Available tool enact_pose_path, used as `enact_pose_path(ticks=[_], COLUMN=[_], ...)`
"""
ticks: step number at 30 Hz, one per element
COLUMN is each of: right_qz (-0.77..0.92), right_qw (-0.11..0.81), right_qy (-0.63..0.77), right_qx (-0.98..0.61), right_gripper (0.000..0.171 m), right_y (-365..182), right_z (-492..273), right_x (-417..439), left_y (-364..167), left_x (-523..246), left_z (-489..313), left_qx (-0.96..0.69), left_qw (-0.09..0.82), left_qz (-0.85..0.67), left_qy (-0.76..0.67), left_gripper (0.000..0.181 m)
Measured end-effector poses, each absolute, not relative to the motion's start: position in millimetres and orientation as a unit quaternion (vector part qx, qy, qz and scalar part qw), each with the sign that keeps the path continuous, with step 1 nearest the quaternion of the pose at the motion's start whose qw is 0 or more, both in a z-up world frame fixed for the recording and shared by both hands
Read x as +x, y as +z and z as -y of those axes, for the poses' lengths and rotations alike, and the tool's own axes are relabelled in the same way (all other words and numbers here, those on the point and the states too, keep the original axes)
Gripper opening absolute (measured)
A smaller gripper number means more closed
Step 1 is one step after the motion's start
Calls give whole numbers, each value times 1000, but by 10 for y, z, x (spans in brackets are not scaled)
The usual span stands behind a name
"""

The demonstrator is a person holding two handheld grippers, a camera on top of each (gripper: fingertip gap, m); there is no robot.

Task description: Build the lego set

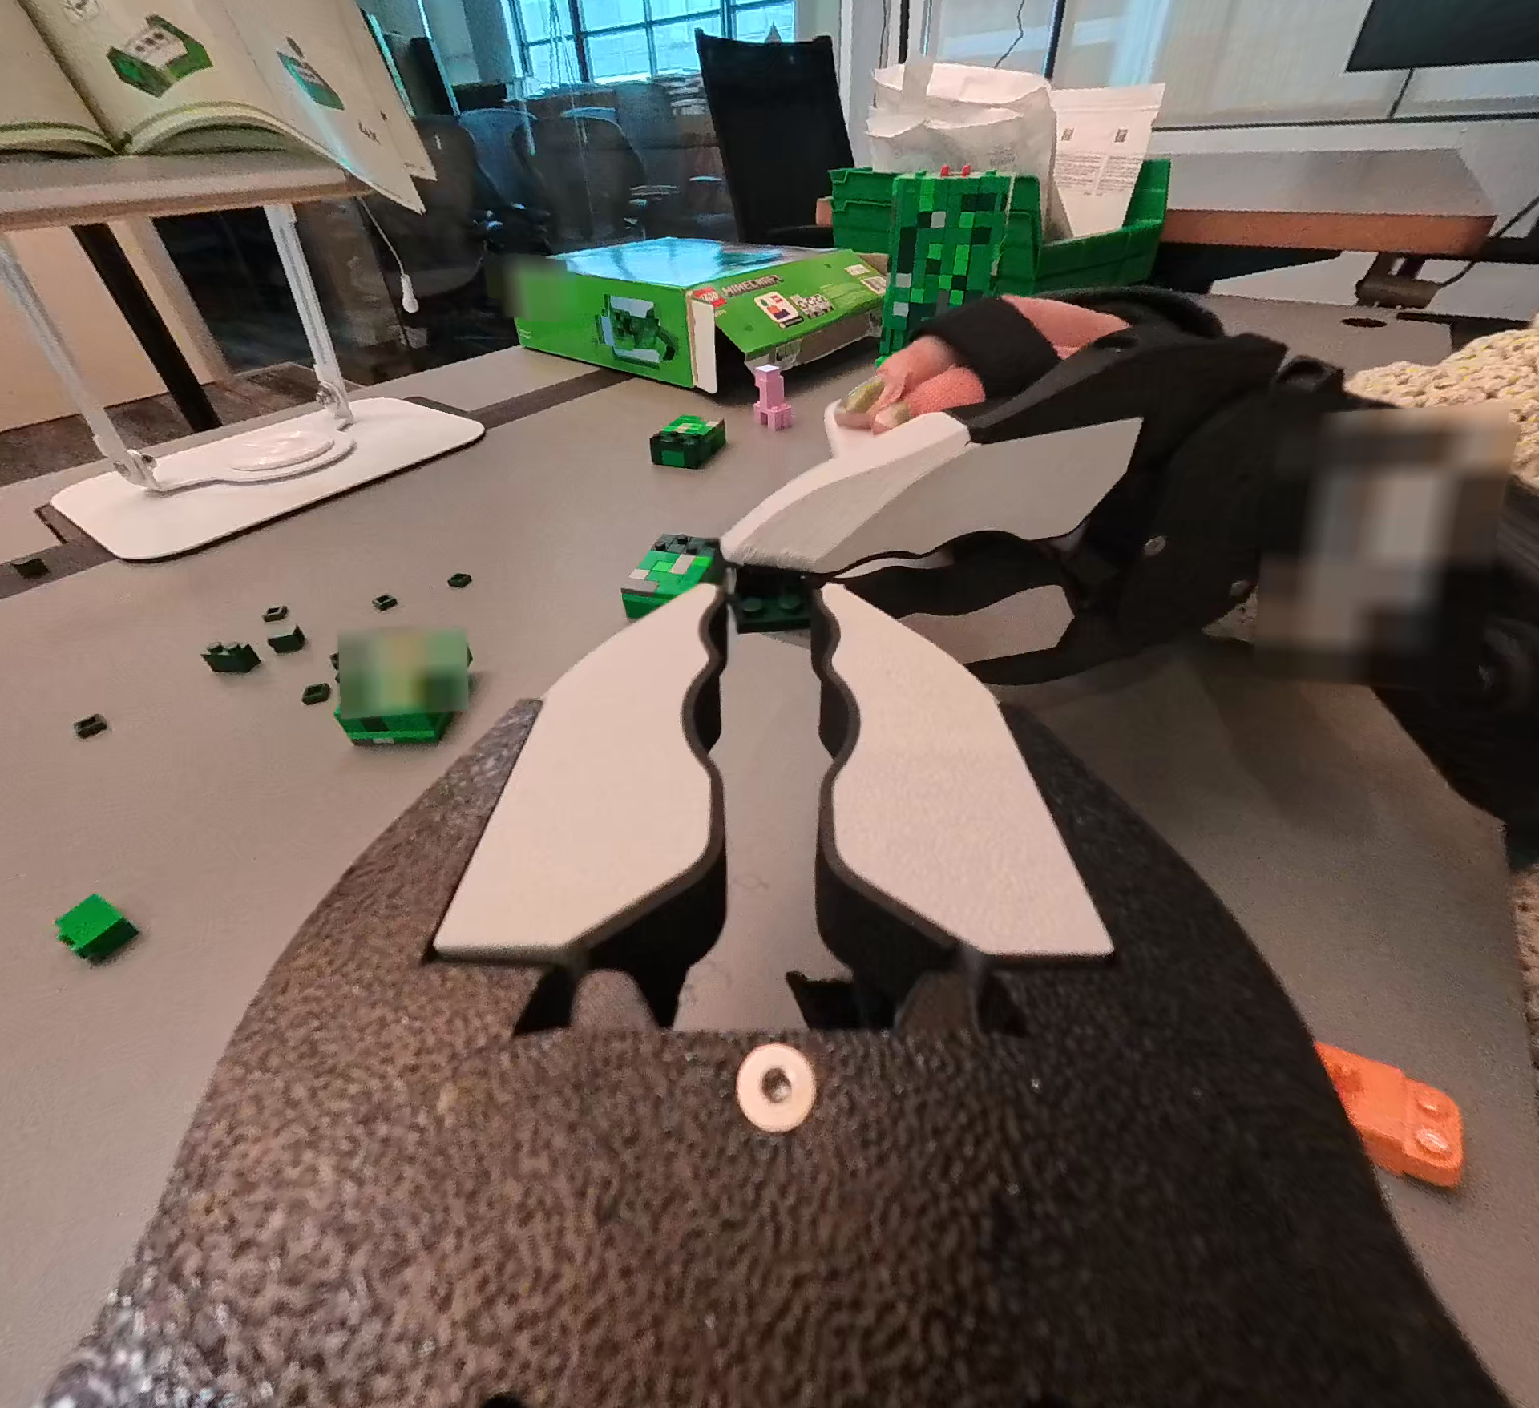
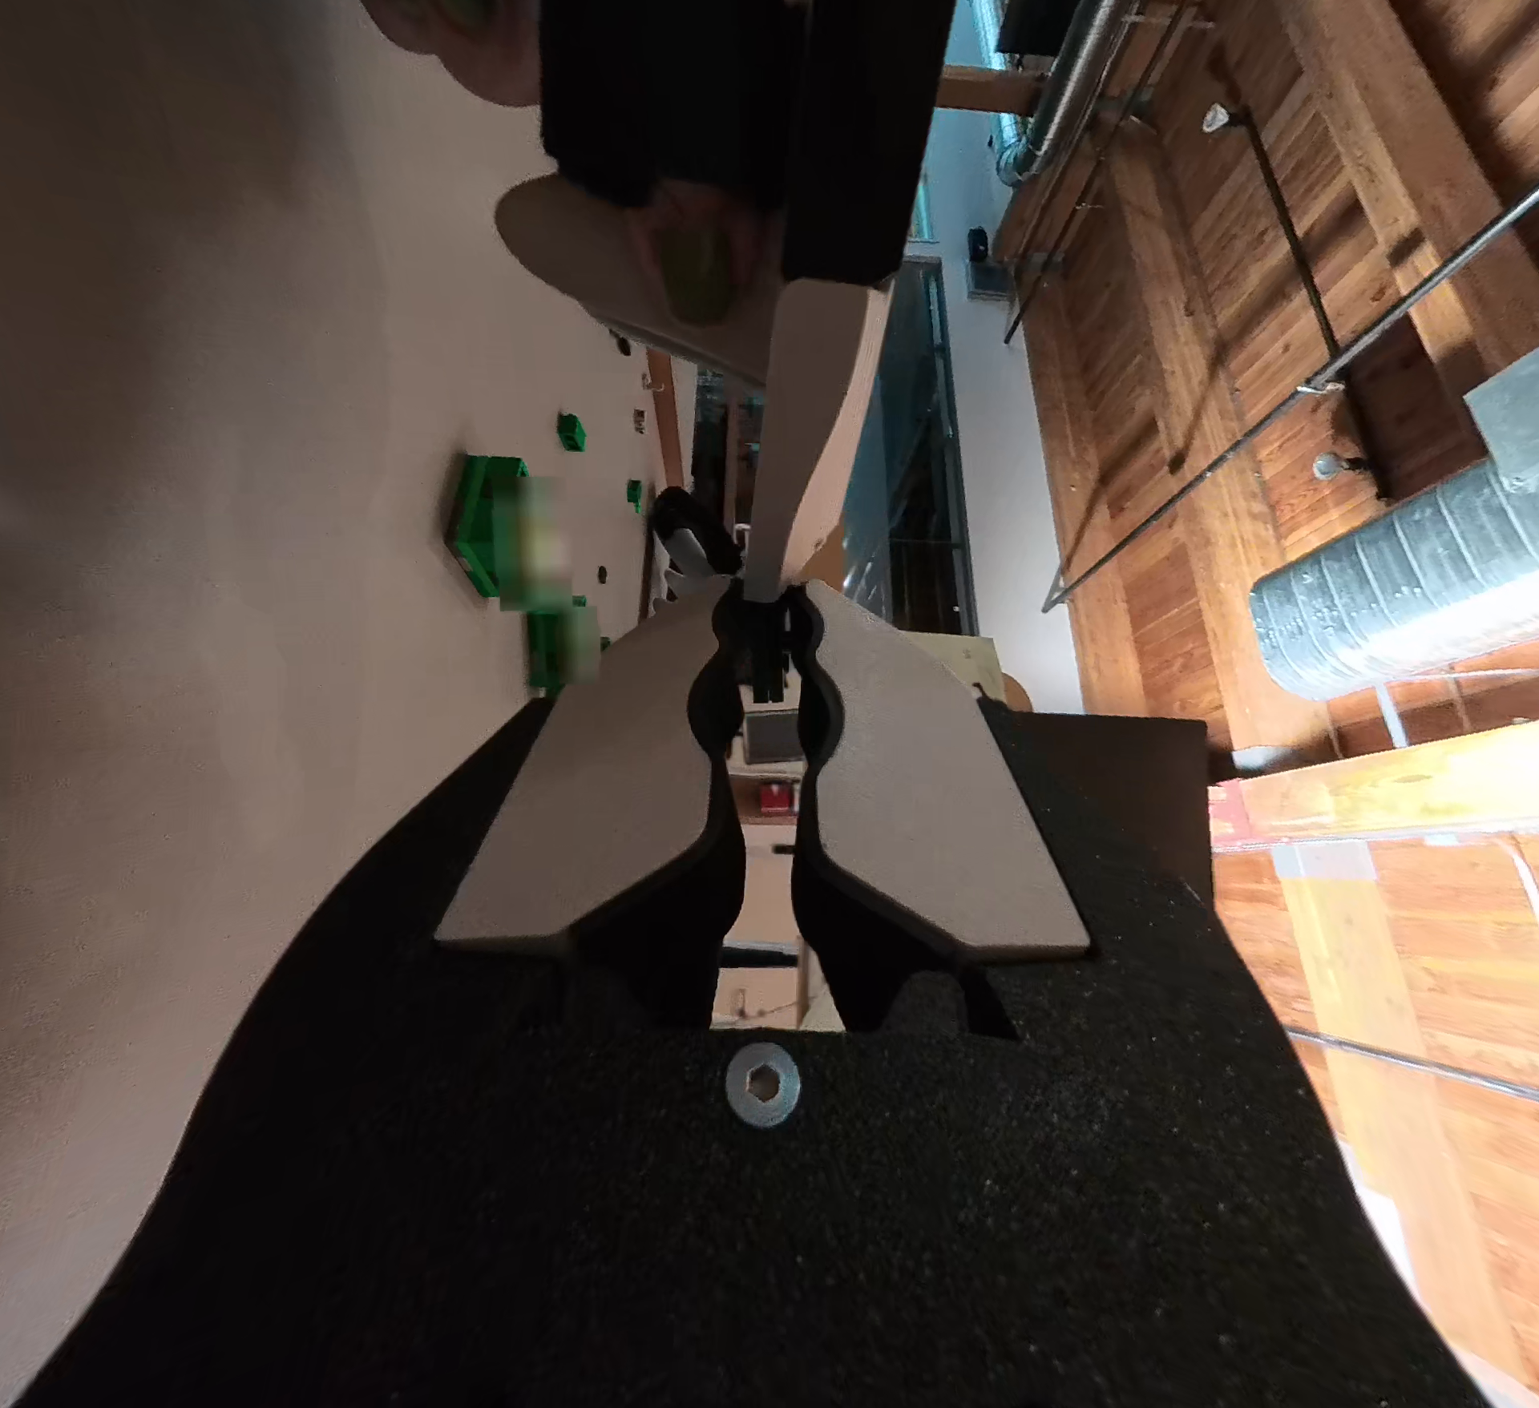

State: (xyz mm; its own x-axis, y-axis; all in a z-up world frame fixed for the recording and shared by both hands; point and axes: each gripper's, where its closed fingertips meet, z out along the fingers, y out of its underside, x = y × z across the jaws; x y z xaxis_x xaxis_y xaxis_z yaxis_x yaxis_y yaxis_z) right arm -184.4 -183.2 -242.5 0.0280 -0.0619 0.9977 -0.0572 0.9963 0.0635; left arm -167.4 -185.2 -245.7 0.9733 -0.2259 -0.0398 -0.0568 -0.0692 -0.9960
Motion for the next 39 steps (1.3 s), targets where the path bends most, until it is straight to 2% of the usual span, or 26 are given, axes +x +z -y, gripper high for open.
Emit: enact_pose_path(ticks=[14, 17, 21, 30, 39], right_qz=[693, 690, 686, 690, 711], right_qw=[718, 721, 724, 722, 703], right_qy=[-29, -40, -47, -24, -7], right_qx=[51, 54, 60, 40, -5], right_gripper=[9, 9, 9, 9, 32], right_y=[-2430, -2444, -2457, -2475, -2528], right_z=[1842, 1811, 1822, 1826, 1661], right_x=[-1879, -1888, -1889, -1899, -1869], left_y=[-2487, -2506, -2525, -2531, -2483], left_x=[-1682, -1665, -1703, -1712, -1700], left_z=[1852, 1845, 1839, 1846, 1870], left_qx=[-736, -739, -744, -746, -733], left_qw=[667, 663, 659, 657, 668], left_qz=[-95, -103, -96, -90, -95], left_qy=[-67, -56, -48, -67, -80], left_gripper=[16, 23, 16, 15, 15])
